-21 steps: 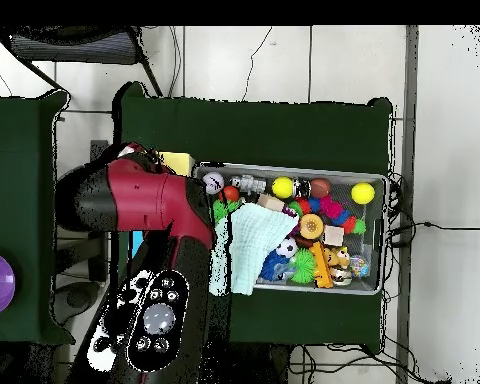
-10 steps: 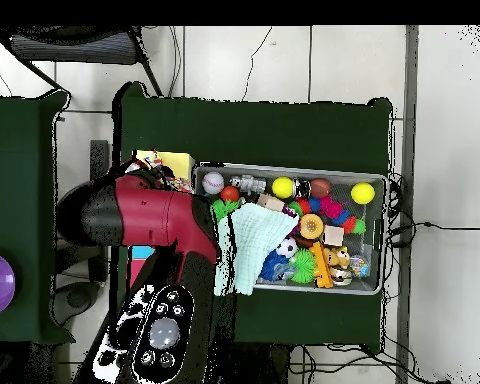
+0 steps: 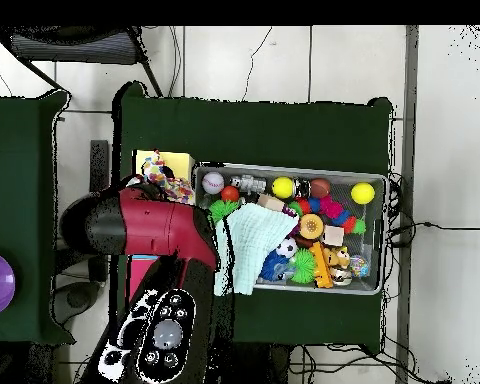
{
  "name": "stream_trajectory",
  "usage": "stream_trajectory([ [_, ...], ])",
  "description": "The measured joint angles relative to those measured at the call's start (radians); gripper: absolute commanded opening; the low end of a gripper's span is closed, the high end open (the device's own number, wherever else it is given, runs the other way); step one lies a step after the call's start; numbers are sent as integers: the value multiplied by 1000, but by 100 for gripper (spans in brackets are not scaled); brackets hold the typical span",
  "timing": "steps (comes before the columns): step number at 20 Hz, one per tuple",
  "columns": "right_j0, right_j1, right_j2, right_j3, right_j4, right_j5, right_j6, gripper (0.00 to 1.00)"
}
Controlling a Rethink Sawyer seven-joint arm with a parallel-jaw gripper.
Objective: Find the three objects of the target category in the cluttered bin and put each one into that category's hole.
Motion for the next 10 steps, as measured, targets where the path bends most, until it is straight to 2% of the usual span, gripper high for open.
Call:
stream_trajectory([
  [10, 0, 0, 39, 12, 27, 0, 0, 0],
])
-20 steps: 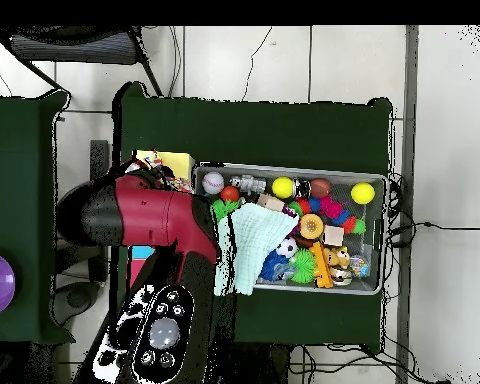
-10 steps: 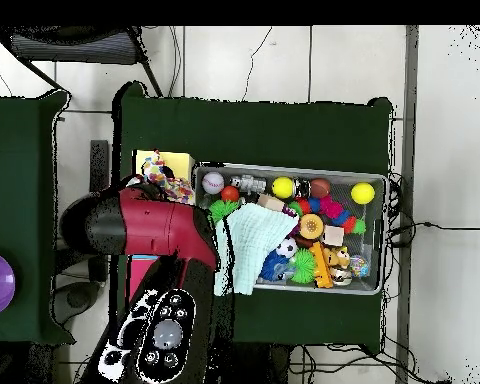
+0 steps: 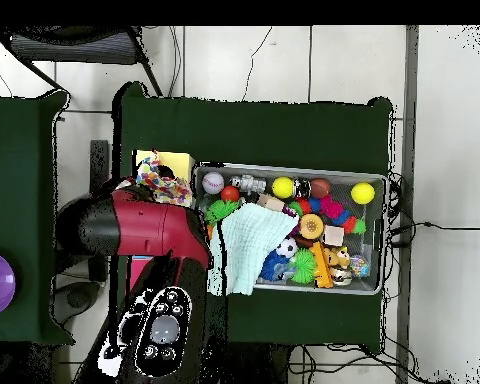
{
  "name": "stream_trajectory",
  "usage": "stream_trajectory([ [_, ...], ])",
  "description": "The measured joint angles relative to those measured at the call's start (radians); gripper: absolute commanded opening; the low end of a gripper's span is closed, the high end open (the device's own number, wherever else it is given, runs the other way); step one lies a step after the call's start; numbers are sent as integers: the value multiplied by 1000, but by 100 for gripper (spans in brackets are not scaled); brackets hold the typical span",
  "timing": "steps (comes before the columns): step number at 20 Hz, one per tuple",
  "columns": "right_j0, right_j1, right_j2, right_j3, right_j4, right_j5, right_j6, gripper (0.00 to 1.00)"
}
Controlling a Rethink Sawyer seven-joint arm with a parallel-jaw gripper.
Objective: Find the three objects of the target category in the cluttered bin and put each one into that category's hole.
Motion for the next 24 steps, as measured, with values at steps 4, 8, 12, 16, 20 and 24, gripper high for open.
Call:
stream_trajectory([
  [4, 0, 3, 4, 0, 9, 0, 0, 0],
  [8, -5, 15, 4, -4, 11, 0, 0, 0],
  [12, -13, 24, 4, -10, 11, -1, 0, 0],
  [16, -19, 39, 1, -24, 11, -4, 0, 0],
  [20, -25, 51, -2, -44, 11, -4, 0, 0],
  [24, -30, 63, -8, -71, 11, -4, 0, 0],
])
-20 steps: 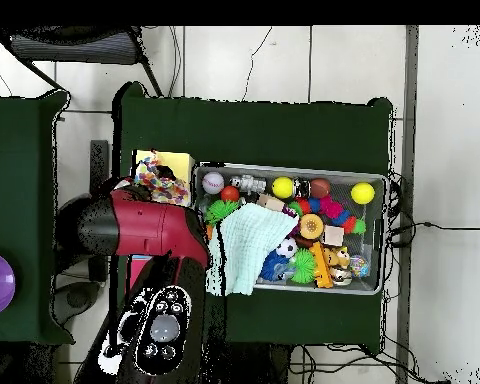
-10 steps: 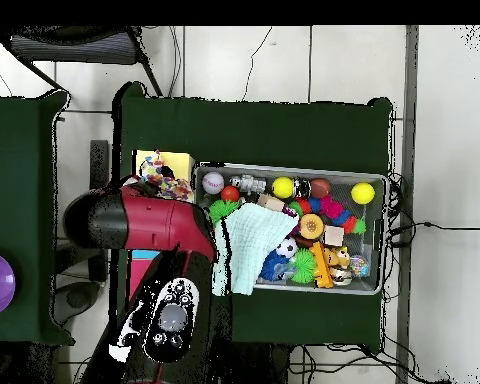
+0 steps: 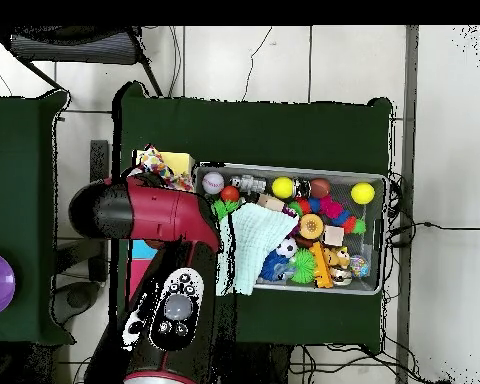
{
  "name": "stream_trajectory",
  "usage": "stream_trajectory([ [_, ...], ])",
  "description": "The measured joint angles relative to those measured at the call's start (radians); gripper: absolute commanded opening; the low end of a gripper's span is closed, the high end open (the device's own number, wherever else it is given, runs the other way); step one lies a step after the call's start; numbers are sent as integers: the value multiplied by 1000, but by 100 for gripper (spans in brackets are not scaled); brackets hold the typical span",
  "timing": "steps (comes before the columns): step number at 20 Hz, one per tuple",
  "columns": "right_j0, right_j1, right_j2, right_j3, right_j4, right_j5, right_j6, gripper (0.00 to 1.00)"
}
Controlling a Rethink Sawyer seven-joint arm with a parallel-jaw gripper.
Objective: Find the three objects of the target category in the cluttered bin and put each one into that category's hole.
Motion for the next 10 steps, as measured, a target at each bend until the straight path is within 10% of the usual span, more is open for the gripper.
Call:
stream_trajectory([
  [10, -1, 23, -15, -36, 0, 0, 0, 0],
])
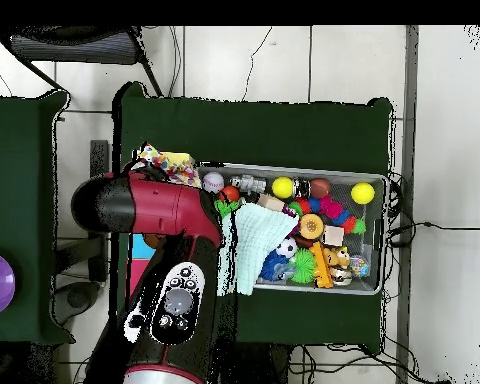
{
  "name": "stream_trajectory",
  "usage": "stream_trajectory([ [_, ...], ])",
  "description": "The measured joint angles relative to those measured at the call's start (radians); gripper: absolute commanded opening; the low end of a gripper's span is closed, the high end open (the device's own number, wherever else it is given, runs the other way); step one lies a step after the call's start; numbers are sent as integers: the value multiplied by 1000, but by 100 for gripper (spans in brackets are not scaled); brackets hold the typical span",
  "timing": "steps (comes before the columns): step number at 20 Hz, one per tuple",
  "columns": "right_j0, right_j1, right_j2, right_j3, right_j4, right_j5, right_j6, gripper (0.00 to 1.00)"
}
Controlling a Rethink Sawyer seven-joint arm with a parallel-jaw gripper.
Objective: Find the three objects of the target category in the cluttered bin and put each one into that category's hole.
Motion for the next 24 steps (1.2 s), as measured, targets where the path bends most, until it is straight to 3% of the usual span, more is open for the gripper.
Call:
stream_trajectory([
  [15, -10, 24, 6, 0, -1, -3, 0, 0],
  [24, -107, 13, 110, 19, -1, -44, 0, 0],
])
